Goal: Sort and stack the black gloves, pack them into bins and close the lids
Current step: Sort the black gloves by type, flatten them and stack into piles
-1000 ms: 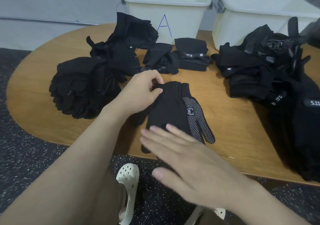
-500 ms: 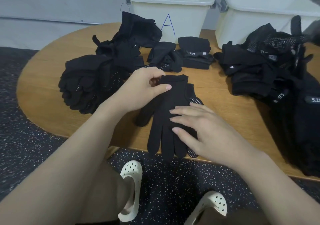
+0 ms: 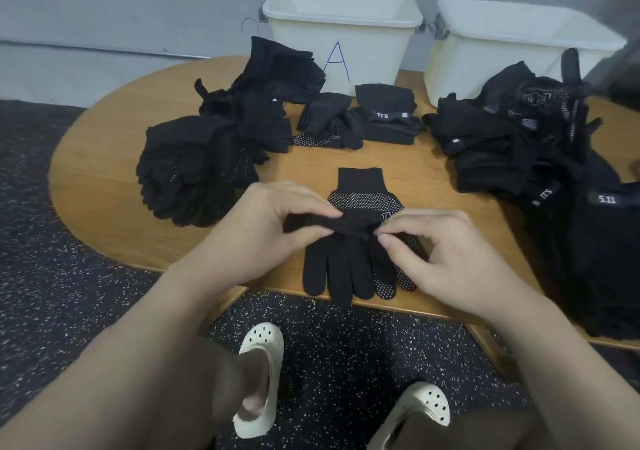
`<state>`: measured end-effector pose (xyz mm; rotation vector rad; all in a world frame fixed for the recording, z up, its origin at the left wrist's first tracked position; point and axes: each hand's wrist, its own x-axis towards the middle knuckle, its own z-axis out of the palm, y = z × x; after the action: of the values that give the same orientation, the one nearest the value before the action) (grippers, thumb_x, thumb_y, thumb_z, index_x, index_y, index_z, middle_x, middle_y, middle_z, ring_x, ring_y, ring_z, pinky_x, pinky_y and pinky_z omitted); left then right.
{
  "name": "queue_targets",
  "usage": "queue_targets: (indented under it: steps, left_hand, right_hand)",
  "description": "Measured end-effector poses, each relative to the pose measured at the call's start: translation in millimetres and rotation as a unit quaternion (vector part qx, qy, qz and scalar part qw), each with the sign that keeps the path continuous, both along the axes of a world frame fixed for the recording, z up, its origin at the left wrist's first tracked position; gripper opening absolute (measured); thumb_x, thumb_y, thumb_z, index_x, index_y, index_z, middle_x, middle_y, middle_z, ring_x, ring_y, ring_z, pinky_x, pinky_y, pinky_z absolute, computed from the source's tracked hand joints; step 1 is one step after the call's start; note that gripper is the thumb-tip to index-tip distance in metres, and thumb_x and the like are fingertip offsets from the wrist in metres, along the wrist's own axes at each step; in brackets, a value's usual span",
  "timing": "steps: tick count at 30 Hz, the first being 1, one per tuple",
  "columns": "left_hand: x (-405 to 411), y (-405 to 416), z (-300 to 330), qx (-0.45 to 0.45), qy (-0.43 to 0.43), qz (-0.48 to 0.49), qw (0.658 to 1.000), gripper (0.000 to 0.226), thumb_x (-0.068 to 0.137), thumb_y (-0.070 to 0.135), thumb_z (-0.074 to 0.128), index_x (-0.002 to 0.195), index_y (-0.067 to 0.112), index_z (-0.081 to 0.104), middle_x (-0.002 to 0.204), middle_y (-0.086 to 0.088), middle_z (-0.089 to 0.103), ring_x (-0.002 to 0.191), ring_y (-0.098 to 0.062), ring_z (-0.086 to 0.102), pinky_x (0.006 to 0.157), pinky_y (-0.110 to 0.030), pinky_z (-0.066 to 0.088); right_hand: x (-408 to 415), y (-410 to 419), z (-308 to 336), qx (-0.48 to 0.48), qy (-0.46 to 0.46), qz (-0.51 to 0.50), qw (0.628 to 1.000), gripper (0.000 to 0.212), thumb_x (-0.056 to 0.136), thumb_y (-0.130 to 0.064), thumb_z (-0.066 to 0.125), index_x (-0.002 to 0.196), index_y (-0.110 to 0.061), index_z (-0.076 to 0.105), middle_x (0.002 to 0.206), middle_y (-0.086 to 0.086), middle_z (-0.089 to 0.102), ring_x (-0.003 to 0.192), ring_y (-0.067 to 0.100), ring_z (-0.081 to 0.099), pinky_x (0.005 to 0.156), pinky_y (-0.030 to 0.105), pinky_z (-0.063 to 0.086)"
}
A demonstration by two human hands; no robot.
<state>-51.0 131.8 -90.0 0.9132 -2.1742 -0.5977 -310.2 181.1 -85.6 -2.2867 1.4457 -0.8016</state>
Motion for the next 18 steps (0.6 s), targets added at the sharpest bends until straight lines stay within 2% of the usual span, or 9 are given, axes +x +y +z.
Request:
queue_targets:
  steps: [4, 12, 16, 18]
  left_hand:
    - [-4.2, 9.8, -5.3, -0.027, -0.049, 0.003, 0.998, 0.023, 0.085, 0.029, 0.081, 0.108, 0.025, 0.082, 0.105, 0.017, 0.075, 0.098, -0.006, 0.066, 0.090, -0.031, 0.054]
    - [-6.5, 21.6, -11.3, -0.002, -0.115, 0.000, 0.993, 0.030, 0.085, 0.045, 0.071, 0.109, 0.029, 0.081, 0.107, 0.021, 0.070, 0.096, -0.009, 0.061, 0.085, -0.034, 0.053]
    - [-5.5, 26.3, -10.1, 0.041, -0.130, 0.009, 0.991, 0.044, 0.082, 0.067, 0.066, 0.104, 0.032, 0.081, 0.110, 0.022, 0.065, 0.106, -0.009, 0.057, 0.092, -0.025, 0.045]
    - [-7.4, 27.7, -9.0, 0.044, -0.097, 0.014, 0.994, 0.040, 0.091, 0.061, 0.059, 0.094, 0.028, 0.082, 0.108, 0.019, 0.066, 0.107, -0.011, 0.059, 0.094, -0.027, 0.045]
  right_hand:
    - [-2.1, -3.9, -3.0, 0.011, -0.011, -0.016, 1.000, 0.017, 0.098, -0.020, 0.063, 0.093, -0.019, 0.079, 0.092, -0.016, 0.073, 0.091, 0.003, 0.067, 0.084, 0.027, 0.052]
    - [-6.1, -7.7, -8.5, -0.013, -0.023, -0.042, 0.999, 0.019, 0.099, -0.021, 0.064, 0.086, -0.018, 0.078, 0.083, -0.013, 0.072, 0.081, 0.004, 0.066, 0.077, 0.030, 0.051]
    - [-3.4, -7.4, -14.1, -0.023, -0.026, -0.039, 0.999, 0.019, 0.100, -0.023, 0.061, 0.091, -0.018, 0.077, 0.088, -0.014, 0.071, 0.086, 0.006, 0.065, 0.076, 0.036, 0.052]
    - [2.1, -5.1, -17.5, -0.048, -0.024, -0.038, 0.998, 0.020, 0.100, -0.026, 0.058, 0.101, -0.017, 0.076, 0.102, -0.012, 0.069, 0.098, 0.010, 0.065, 0.085, 0.039, 0.054]
